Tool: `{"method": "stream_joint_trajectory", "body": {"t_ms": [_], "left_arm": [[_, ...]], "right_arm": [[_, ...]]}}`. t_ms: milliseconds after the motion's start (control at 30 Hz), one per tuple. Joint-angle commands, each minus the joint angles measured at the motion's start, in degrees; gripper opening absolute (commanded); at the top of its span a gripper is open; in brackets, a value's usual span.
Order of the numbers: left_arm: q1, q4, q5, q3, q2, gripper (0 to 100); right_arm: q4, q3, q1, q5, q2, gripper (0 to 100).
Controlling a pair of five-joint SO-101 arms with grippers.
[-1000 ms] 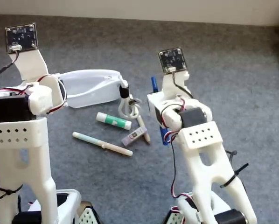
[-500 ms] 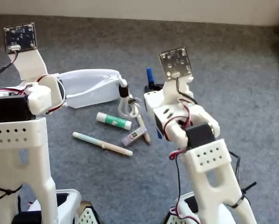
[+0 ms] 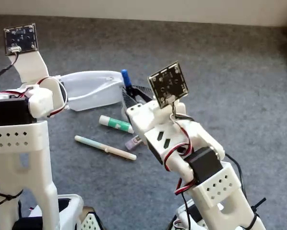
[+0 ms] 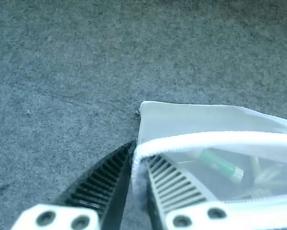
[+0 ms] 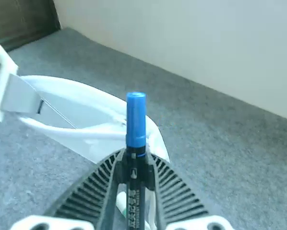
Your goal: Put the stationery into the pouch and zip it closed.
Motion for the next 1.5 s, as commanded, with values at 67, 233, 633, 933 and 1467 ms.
{"method": "stream_joint_trajectory", "body": {"t_ms": [67,233,633,933,1467], "left_arm": [[-0.6,-0.4,0.4,1.2,0.0,1],[-0.6,-0.4,0.4,0.8,0.0,1],[-0.6,-0.4,0.4,0.8,0.0,1],[-0.5,-0.4,0.5,0.8,0.0,1],[-0.5,-0.4,0.6,1.0,0.0,1]], "right_arm": [[-9.5,-1.0,-2.9,-0.6,-1.9,0.5],[-14.5,-1.2,-4.9,-0.6,-1.7,0.5],[-33.6,-0.8,-7.7,-0.2,-1.4,0.5],[-39.0,-0.7,-7.7,-0.1,-1.3,0.5],[-49.1,-1.1,-7.4,-0.1,9.4,0.5]]}}
